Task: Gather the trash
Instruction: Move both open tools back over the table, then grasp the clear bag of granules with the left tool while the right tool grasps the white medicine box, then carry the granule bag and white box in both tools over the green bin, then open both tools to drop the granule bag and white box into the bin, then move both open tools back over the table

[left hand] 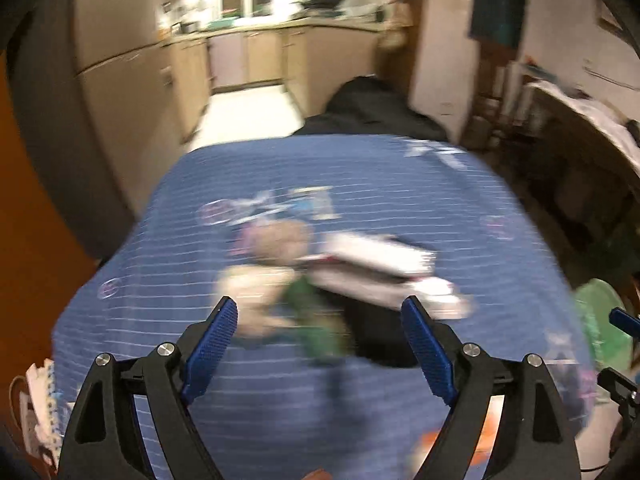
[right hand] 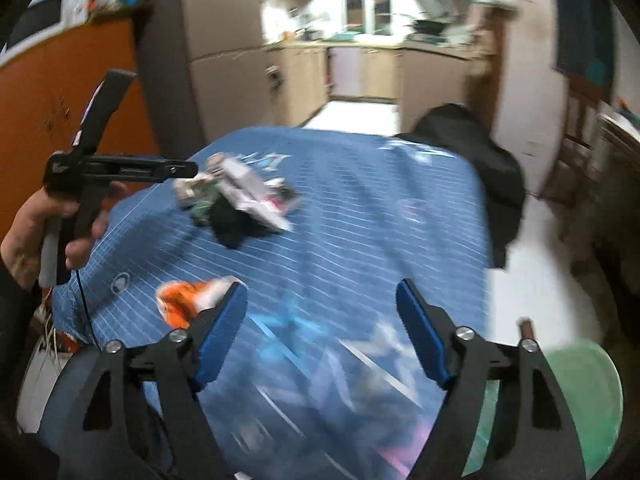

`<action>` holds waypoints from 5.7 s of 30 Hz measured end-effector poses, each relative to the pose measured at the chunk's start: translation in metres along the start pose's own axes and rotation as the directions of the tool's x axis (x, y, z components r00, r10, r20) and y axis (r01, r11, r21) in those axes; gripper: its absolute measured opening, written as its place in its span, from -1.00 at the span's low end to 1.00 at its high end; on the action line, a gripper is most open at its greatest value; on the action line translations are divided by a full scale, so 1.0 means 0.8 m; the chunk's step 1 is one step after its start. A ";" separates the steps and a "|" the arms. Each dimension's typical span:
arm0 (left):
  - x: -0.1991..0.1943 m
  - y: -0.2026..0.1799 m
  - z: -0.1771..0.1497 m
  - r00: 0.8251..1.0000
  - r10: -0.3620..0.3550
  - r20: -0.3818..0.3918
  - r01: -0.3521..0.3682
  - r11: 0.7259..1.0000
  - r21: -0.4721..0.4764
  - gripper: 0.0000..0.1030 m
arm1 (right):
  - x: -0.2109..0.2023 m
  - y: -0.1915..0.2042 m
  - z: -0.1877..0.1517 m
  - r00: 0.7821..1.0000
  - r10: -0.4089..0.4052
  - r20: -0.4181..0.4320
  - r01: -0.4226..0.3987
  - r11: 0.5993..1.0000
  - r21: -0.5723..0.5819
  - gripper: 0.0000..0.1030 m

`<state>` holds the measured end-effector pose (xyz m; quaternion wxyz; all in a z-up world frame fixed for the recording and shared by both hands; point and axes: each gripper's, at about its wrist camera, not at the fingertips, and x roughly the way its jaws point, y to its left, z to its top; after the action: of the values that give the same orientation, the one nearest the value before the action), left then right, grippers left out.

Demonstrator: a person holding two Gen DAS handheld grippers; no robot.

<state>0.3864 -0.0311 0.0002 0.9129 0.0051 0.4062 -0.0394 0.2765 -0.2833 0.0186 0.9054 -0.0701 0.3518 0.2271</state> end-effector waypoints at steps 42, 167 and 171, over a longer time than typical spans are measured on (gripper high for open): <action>0.008 0.118 -0.073 0.990 -0.139 -0.024 0.134 0.978 -0.162 -0.14 | 0.068 0.046 0.065 0.936 0.351 -0.019 -0.335 0.906 0.258 -0.74; 0.040 -0.635 -0.092 0.867 -0.430 -0.251 0.498 0.768 0.403 0.30 | -0.221 -0.319 -0.216 0.932 -0.354 -0.080 0.307 0.652 0.693 0.00; 0.025 -0.614 -0.088 0.871 -0.433 -0.232 0.491 0.771 0.404 0.39 | -0.233 -0.304 -0.212 0.918 -0.393 -0.057 0.325 0.660 0.677 0.64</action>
<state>0.3100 -0.5192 -0.0506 0.8208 0.1189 0.4310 -0.3554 0.1646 -0.6148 0.0092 0.9105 0.2053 0.3459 -0.0959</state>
